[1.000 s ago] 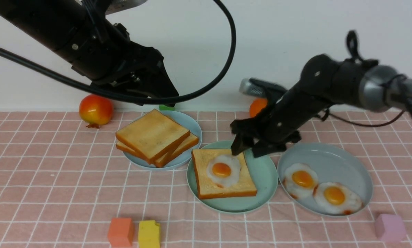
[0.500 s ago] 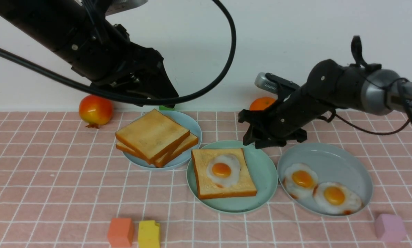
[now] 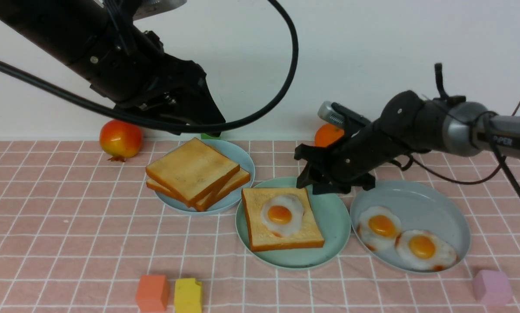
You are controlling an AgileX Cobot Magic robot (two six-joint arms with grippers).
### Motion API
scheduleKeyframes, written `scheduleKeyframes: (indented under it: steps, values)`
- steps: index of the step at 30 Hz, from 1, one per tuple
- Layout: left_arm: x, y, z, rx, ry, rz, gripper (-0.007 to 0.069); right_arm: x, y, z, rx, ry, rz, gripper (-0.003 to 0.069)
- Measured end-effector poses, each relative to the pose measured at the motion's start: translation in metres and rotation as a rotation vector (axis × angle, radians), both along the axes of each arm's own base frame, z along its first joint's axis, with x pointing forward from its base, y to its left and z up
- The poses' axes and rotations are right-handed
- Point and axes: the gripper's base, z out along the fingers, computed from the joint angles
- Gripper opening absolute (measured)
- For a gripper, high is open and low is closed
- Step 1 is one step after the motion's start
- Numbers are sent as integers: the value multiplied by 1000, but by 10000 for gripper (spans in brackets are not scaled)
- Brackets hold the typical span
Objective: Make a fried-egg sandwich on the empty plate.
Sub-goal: Use the right arm to place the fried egg on the slice of bread in the middle
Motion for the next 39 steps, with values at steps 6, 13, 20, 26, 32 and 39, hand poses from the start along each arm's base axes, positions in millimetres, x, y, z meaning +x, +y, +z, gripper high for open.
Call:
scheduleKeyframes:
  steps: [6, 13, 20, 26, 32, 39]
  values:
    - [0, 0, 0, 1, 2, -1, 545, 1, 2, -9, 10, 6, 11, 293]
    - [0, 0, 0, 1, 2, -1, 545, 0, 2, -10, 8, 14, 28, 65]
    - [0, 0, 0, 2, 2, -1, 545, -3, 1, -1, -16, 8, 70, 52]
    - [0, 0, 0, 2, 3, -1, 545, -7, -6, 20, -41, -15, 107, 52]
    - [0, 0, 0, 2, 3, -1, 545, -4, -21, 23, -53, -12, 94, 52]
    - [0, 0, 0, 2, 3, -1, 545, -3, -19, 15, -34, 10, 83, 52]
